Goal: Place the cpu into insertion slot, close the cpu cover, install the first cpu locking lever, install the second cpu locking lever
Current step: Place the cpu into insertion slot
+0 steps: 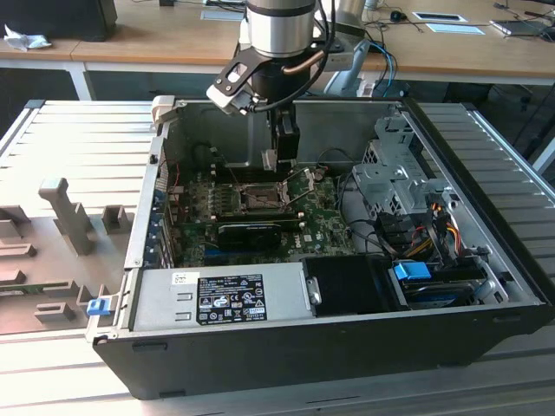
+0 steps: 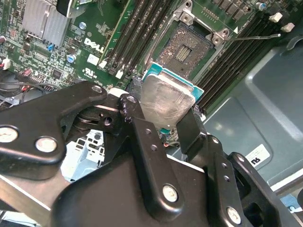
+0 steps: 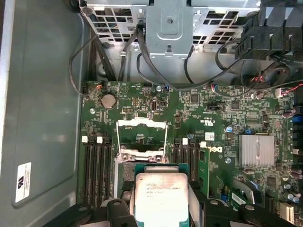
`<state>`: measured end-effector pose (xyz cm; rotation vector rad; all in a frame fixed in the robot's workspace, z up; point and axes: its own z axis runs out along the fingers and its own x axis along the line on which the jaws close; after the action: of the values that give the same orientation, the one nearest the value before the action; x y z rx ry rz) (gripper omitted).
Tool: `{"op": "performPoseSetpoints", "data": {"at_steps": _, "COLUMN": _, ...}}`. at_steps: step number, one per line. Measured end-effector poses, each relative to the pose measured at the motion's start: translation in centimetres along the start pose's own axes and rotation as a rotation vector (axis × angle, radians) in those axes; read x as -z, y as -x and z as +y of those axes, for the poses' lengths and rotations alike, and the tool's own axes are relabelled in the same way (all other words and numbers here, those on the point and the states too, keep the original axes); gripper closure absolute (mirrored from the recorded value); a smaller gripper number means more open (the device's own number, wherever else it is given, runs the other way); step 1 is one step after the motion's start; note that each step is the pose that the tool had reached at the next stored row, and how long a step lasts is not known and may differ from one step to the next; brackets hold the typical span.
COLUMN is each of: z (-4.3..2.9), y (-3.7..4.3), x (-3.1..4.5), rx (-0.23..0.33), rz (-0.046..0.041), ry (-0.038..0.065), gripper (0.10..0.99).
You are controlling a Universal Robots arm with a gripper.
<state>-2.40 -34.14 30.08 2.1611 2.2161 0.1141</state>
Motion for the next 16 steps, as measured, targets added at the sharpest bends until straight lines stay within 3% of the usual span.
{"op": "performPoseSetpoints", "data": {"at_steps": 4, "z": -0.81, "y": -0.12, "x": -1.53, "rx": 0.0, "rz": 0.0, "ry": 0.0, "gripper": 0.549}}
{"op": "performPoseSetpoints", "data": {"at_steps": 13, "z": -1.43, "y": -0.13, "x": -2.39, "rx": 0.0, "rz": 0.0, "ry": 0.0, "gripper": 0.549}}
{"op": "performPoseSetpoints", "data": {"at_steps": 16, "z": -1.59, "y": -0.32, "x": -3.09, "rx": 0.0, "rz": 0.0001, "ry": 0.0, "gripper": 0.549}}
